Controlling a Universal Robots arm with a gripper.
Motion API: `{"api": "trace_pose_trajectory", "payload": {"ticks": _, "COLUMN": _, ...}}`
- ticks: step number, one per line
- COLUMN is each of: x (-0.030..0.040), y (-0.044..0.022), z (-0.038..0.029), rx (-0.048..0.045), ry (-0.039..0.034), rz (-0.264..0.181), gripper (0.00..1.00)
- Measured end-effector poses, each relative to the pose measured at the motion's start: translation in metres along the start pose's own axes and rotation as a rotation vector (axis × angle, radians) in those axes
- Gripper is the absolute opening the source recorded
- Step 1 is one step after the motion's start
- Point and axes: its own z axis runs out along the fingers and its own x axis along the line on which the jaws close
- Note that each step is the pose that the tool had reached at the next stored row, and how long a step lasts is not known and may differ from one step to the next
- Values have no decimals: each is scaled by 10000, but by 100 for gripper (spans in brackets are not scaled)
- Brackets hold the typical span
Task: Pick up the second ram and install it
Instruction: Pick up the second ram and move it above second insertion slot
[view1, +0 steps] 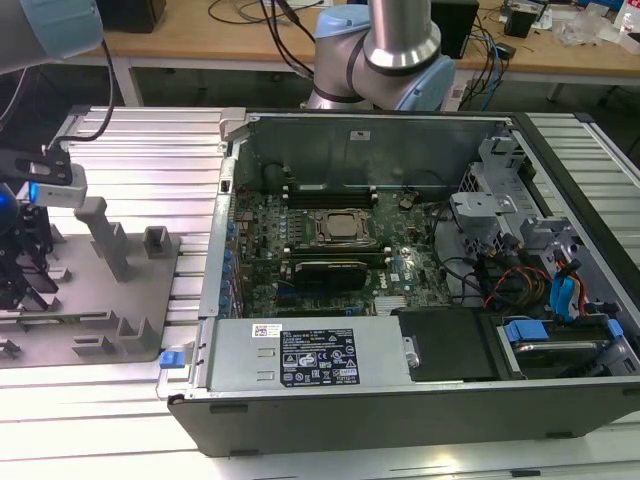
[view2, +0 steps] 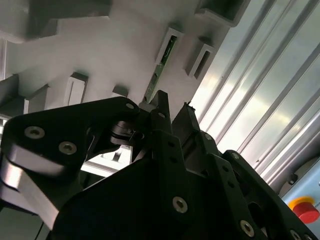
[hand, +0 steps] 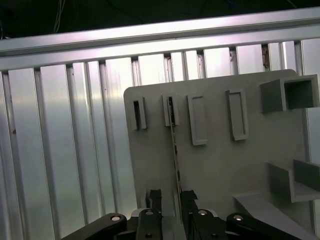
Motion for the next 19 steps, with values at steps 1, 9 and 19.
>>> {"api": "trace_pose_trajectory", "payload": {"ticks": 1, "x": 2, "y": 22, "z": 25, "rx": 1, "ry": 0, "rz": -5, "gripper": 30}}
{"api": "trace_pose_trajectory", "payload": {"ticks": 9, "x": -44, "y": 139, "z": 302, "rx": 6, "ry": -8, "rz": -338, "gripper": 30}}
{"api": "trace_pose_trajectory", "payload": {"ticks": 19, "x": -64, "y": 190, "z": 505, "rx": 10, "ry": -30, "rz": -840, "gripper": 30}}
